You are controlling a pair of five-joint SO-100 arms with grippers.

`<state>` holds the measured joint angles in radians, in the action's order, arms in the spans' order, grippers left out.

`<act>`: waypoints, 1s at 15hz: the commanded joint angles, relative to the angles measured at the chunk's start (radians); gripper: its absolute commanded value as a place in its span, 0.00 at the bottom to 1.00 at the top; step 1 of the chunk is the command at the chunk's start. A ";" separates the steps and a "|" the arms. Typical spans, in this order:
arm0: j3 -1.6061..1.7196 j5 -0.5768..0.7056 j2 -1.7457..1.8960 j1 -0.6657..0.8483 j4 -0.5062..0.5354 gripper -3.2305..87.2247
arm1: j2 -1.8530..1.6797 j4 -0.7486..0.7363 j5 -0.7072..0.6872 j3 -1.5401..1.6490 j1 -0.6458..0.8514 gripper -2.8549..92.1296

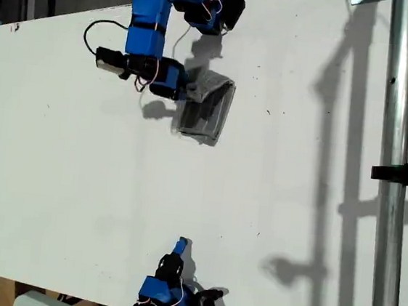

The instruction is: Grasp corners of a towel and fold twice.

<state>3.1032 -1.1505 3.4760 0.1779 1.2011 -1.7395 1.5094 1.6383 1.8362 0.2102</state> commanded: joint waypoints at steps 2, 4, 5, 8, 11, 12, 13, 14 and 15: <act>0.012 -0.012 0.005 -0.008 0.008 0.01 | 0.123 -0.179 -0.054 -0.094 0.009 0.03; 0.012 -0.009 0.005 0.000 0.008 0.01 | 0.121 -0.222 -0.078 -0.092 0.002 0.17; 0.012 -0.008 0.005 0.000 0.006 0.01 | 0.104 -0.275 -0.153 -0.097 -0.008 0.61; 0.012 -0.006 0.005 -0.006 0.006 0.01 | -0.101 -0.500 -0.350 -0.028 -0.037 0.61; 0.012 -0.009 0.005 -0.012 0.006 0.01 | -0.517 -0.614 -0.482 0.210 -0.018 0.39; 0.012 -0.015 0.005 -0.012 0.006 0.01 | -0.643 -0.557 -0.468 0.279 -0.003 0.25; 0.014 -0.028 0.005 -0.011 0.005 0.01 | -0.773 -0.500 -0.436 0.356 0.006 0.06; 0.014 -0.091 0.005 -0.009 0.008 0.01 | -0.908 -0.460 -0.379 0.454 0.009 0.03; 0.014 -0.170 0.005 -0.005 0.049 0.01 | -1.017 -0.434 -0.325 0.561 -0.005 0.03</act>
<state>3.1032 -1.2410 3.4760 0.1733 1.2149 -2.6001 1.0477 1.2548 2.3071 0.2148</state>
